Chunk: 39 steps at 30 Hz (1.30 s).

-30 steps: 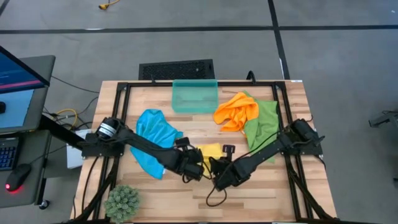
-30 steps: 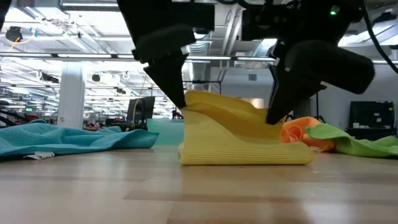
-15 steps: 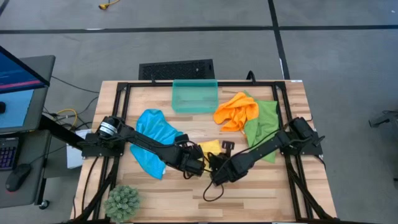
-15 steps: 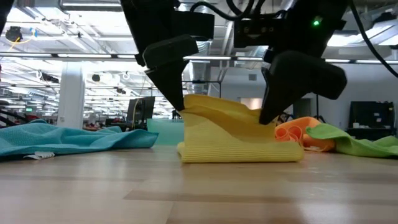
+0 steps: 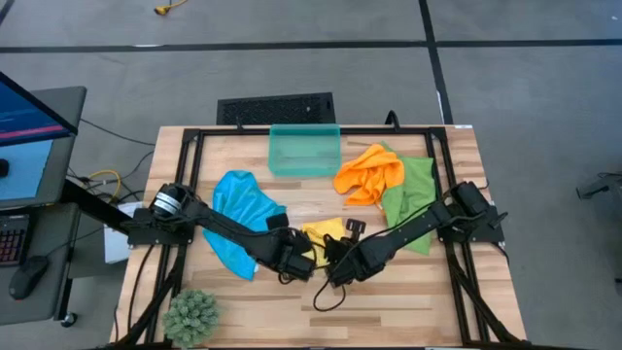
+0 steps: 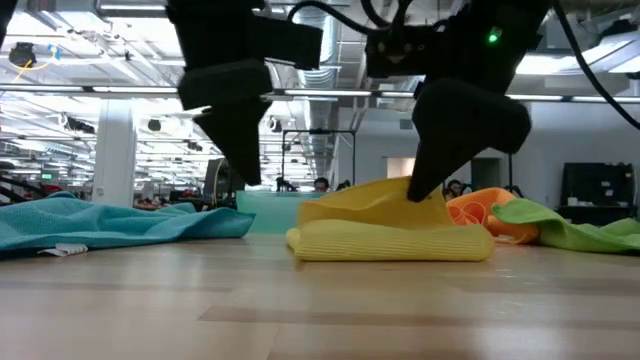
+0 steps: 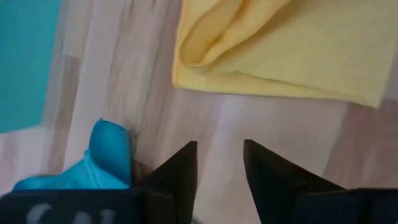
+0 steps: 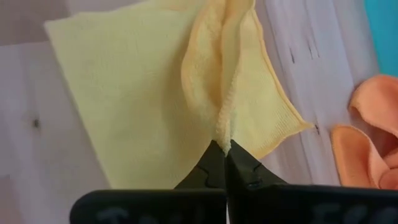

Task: Roll microfiber towels into tight, uniform cylinder then place into a basket
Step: Fold the yellow microfiber towel

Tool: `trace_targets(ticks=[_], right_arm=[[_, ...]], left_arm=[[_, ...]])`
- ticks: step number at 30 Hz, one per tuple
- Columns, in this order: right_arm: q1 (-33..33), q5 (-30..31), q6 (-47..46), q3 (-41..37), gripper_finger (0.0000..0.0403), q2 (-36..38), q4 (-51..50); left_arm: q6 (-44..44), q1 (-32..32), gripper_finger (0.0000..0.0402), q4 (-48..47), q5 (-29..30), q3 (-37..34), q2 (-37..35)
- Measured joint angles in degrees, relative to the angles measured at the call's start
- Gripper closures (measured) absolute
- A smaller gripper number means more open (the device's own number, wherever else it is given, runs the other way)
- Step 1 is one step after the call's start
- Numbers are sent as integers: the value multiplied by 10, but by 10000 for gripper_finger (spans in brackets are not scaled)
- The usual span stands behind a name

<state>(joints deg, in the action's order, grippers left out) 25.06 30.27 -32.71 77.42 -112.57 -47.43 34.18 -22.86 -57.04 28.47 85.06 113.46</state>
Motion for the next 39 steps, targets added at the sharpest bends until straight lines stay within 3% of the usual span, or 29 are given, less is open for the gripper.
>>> trace_targets(ticks=[9,13,24,31,35,39], right_arm=[[4,15,13,1,399,38,17],[-12,14,17,1,397,37,21],[-44,2,17,1,395,35,30],[-52,-7,17,1,388,34,30],[-57,-18,26,1,362,34,31],[-65,-19,26,0,330,34,32]], left_arm=[[-4,-52,292,34,49,0,1],[-63,-68,301,121,85,-12,1],[-152,-60,315,383,108,-123,1],[-148,-27,315,456,95,-179,1],[-140,-12,315,496,39,-201,1],[-128,-3,315,503,27,-215,1]])
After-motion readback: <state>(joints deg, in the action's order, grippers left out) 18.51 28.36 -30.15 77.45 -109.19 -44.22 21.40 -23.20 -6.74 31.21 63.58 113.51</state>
